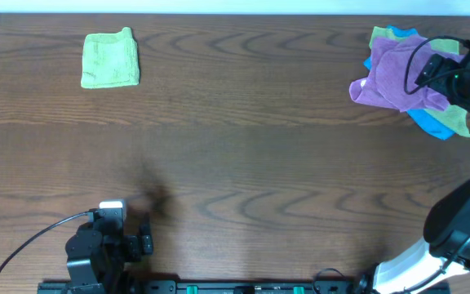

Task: Fold the cloth
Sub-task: 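Lower the right gripper and pinch the purple cloth's edge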

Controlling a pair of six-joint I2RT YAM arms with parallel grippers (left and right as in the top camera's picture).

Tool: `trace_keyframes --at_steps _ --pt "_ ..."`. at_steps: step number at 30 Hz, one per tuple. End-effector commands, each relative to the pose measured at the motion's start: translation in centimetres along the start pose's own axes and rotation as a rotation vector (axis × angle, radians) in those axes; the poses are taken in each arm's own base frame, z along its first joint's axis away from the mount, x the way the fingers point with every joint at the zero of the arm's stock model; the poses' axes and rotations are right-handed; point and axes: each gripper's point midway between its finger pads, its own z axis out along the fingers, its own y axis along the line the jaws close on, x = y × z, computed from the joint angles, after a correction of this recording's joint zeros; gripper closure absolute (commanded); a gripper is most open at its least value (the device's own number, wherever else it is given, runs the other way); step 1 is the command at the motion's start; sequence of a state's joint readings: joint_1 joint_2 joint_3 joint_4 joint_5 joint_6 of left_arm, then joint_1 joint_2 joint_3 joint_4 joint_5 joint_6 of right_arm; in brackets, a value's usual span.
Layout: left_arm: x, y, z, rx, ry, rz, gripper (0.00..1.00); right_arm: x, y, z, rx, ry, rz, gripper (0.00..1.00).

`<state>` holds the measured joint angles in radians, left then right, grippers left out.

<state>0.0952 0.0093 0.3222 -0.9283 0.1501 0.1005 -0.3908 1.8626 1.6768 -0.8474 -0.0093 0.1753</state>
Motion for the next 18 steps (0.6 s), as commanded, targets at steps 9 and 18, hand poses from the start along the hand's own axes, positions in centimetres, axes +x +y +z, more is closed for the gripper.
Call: trace_keyframes --at_steps 9,18 --pt "0.4 -0.1 0.0 0.003 0.013 -0.002 0.05 -5.8 0.2 1.0 -0.005 -0.212 -0.005 0.01" --pt "0.4 -0.1 0.0 0.003 0.013 -0.003 0.05 -4.9 0.1 7.2 -0.007 -0.165 0.1 0.01"
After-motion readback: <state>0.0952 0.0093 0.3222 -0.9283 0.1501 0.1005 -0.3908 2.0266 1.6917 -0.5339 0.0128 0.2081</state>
